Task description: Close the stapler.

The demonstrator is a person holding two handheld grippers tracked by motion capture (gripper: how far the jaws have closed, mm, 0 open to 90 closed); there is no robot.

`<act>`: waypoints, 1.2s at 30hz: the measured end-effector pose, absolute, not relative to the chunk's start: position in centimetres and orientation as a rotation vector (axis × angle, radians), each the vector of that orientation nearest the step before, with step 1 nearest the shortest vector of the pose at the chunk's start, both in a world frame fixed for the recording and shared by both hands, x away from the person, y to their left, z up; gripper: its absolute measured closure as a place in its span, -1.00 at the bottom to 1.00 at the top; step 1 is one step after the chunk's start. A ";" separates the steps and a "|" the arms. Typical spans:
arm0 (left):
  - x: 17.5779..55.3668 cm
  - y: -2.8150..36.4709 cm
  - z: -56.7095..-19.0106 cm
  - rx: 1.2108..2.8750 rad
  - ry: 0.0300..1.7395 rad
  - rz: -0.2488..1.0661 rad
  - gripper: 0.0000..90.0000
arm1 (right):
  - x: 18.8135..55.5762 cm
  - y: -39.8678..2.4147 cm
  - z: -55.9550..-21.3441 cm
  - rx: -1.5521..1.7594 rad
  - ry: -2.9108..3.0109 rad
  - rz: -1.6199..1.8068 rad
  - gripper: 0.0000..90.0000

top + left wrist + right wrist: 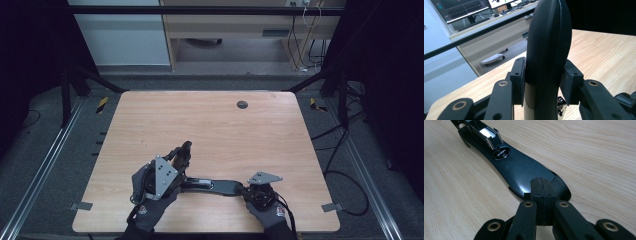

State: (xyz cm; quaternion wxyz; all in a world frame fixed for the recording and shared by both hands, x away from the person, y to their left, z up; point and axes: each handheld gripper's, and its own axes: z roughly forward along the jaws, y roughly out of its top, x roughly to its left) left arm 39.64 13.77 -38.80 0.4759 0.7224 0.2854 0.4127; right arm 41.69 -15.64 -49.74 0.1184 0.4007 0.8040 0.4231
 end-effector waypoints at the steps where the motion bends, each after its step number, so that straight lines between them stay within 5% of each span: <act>1: 39.6 13.7 -38.8 1.767 0.696 1.011 0.32 | 41.7 -15.6 -49.7 1.172 2.352 1.238 1.00; 36: 39.2 8.6 -40.9 1.927 0.496 1.161 0.28 | 41.7 -15.7 -49.8 1.181 2.352 1.251 1.00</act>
